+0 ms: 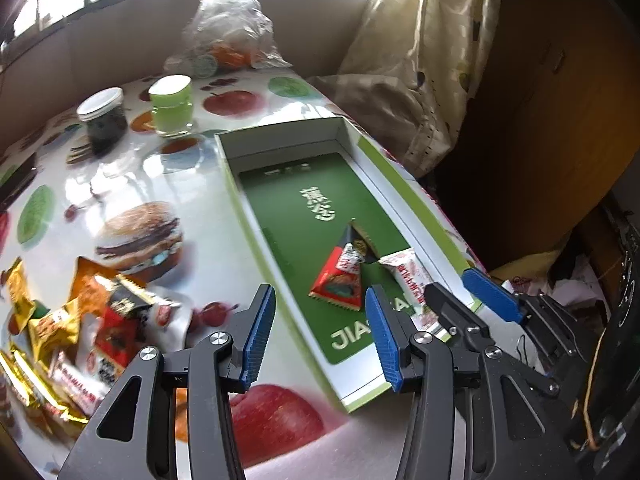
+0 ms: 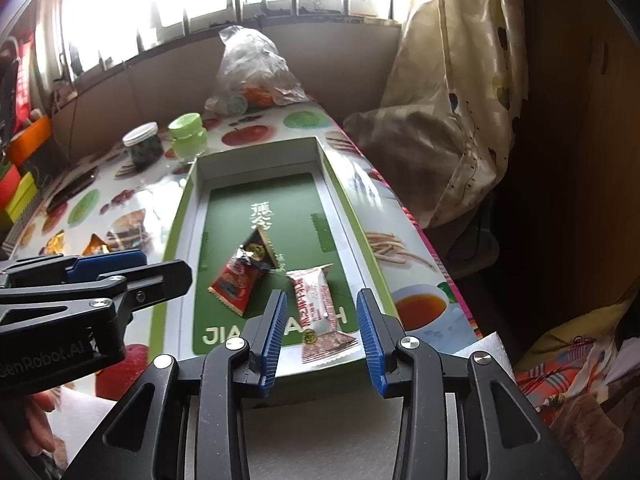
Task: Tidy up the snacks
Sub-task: 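Move both tools back from the box toward the snack pile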
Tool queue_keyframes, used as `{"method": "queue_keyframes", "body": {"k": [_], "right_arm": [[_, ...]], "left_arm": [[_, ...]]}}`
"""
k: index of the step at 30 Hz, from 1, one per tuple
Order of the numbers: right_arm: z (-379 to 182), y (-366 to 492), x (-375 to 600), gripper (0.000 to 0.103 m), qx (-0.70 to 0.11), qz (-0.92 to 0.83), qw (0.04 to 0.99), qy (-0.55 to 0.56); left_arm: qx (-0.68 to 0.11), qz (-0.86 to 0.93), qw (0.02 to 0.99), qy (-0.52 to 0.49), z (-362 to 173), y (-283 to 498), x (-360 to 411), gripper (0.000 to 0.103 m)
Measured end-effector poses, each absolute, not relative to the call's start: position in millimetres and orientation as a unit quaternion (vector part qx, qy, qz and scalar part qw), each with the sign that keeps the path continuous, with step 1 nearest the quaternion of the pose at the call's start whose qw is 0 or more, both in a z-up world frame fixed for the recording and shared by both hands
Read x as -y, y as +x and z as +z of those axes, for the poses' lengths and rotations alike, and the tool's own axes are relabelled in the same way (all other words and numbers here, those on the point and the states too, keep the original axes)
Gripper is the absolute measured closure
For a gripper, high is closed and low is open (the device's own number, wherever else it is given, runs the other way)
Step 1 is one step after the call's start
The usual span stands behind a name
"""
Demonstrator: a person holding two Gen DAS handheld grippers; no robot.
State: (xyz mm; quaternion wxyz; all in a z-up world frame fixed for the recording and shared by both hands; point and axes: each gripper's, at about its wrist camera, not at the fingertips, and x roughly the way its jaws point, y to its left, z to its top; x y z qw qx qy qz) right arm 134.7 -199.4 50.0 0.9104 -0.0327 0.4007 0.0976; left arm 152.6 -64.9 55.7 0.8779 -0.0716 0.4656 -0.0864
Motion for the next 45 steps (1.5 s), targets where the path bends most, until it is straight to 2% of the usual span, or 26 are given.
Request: {"method": "queue_keyframes", "body": {"k": [24, 45], "right_arm": [[74, 107, 129, 0.066, -0.371, 0.183, 0.909, -0.037], [56, 100, 61, 0.066, -0.392, 0.274, 0.876, -0.068]], "left_arm": [[-0.426, 0.008, 0.902, -0.068, 73, 88, -12, 0.055], [-0.429, 0.107, 0.887, -0.133, 48, 44, -112, 0.055]]}}
